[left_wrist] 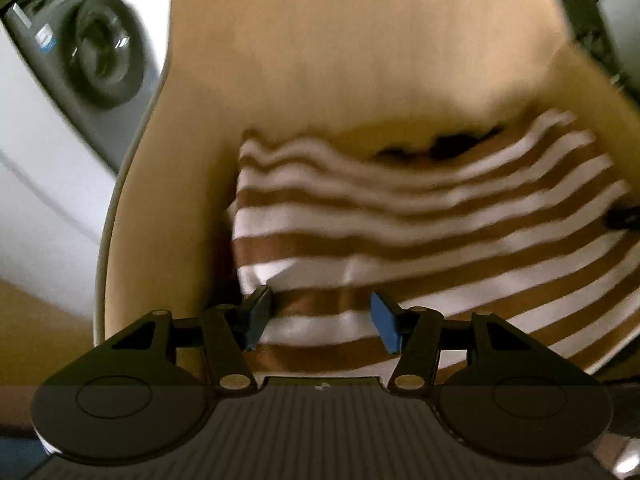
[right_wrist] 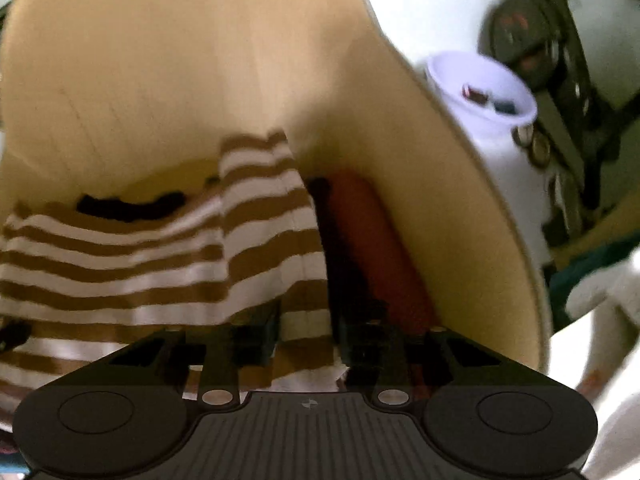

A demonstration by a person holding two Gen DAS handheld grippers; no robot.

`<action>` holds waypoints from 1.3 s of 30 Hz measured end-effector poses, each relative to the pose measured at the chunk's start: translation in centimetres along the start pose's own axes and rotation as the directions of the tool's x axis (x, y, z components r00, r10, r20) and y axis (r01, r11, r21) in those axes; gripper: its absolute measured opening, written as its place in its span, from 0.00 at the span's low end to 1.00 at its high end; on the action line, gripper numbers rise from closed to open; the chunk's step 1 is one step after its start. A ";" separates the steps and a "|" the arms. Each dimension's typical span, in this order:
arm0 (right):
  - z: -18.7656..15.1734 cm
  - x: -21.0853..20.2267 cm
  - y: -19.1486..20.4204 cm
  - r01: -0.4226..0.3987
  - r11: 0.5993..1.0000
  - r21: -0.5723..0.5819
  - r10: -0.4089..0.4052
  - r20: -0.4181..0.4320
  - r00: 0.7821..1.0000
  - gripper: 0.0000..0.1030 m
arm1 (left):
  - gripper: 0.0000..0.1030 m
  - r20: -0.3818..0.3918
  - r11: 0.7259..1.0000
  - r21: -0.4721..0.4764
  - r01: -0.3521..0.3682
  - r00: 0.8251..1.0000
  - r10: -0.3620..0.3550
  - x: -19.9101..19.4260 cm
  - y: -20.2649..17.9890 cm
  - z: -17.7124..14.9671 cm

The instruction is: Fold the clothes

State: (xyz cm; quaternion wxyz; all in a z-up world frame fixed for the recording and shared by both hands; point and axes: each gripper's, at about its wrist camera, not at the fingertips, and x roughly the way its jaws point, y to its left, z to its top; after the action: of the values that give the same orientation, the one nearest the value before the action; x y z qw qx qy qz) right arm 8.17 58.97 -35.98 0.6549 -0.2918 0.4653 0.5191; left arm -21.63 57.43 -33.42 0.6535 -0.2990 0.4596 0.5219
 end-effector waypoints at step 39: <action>-16.7 -33.7 2.0 0.023 0.995 0.099 -0.032 0.083 0.996 0.99 | 0.98 0.060 0.996 0.008 0.093 0.994 -0.093 -29.8 -1.9 -12.2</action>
State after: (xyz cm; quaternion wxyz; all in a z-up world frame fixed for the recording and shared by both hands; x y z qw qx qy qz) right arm 0.15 31.32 -11.65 0.6945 -0.2437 0.4580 0.4985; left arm -24.27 34.17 -11.19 0.6915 -0.3026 0.4263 0.4986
